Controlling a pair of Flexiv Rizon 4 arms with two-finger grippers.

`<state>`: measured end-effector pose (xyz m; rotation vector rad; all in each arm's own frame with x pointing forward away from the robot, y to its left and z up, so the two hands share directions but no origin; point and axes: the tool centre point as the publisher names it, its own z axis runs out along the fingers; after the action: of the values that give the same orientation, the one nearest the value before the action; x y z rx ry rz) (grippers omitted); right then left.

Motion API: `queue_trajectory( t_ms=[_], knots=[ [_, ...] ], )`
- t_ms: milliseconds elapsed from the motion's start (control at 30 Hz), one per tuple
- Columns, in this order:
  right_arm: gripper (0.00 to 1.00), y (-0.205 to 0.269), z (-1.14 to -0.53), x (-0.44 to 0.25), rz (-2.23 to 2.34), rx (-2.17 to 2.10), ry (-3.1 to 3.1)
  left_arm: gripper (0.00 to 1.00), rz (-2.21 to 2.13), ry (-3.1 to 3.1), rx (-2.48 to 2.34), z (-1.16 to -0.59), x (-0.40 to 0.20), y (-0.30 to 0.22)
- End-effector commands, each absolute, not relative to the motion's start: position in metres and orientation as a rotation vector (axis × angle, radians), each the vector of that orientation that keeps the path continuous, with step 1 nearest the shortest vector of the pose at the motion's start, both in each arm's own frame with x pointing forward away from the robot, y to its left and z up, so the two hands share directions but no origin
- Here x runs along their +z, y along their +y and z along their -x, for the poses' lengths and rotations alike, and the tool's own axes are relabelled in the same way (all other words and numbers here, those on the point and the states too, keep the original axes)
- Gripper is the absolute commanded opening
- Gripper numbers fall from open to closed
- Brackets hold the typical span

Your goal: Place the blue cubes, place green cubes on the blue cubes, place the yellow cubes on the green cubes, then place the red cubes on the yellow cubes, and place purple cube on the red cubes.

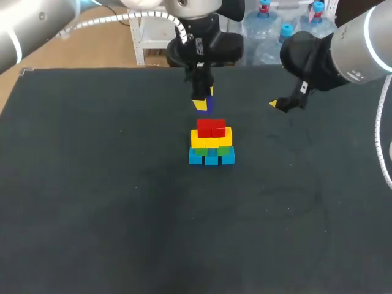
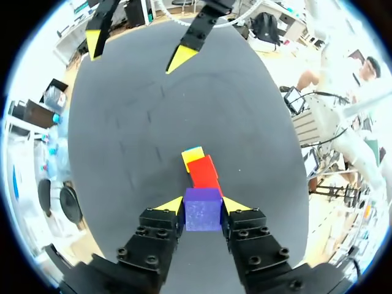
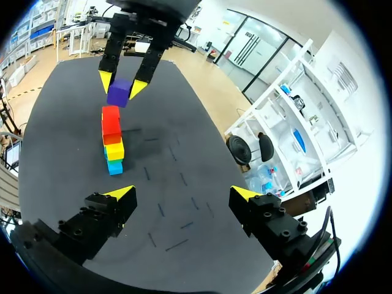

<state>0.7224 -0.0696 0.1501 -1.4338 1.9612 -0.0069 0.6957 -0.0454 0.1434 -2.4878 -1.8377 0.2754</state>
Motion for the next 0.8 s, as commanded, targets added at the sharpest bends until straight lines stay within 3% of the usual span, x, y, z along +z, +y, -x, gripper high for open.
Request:
queue_trajectory(
  t_ms=[33, 800],
  knots=[
    [1.0, -0.069, -0.719, 0.148, 1.421, -0.021, 1.957, 0.0, 2.398, -1.877, 0.288, -0.7, 0.147, -0.042],
    [1.0, -0.069, -0.719, 0.148, 1.421, -0.021, 1.957, 0.0, 2.482, -1.885, 0.328, -0.692, 0.141, -0.058]
  ],
)
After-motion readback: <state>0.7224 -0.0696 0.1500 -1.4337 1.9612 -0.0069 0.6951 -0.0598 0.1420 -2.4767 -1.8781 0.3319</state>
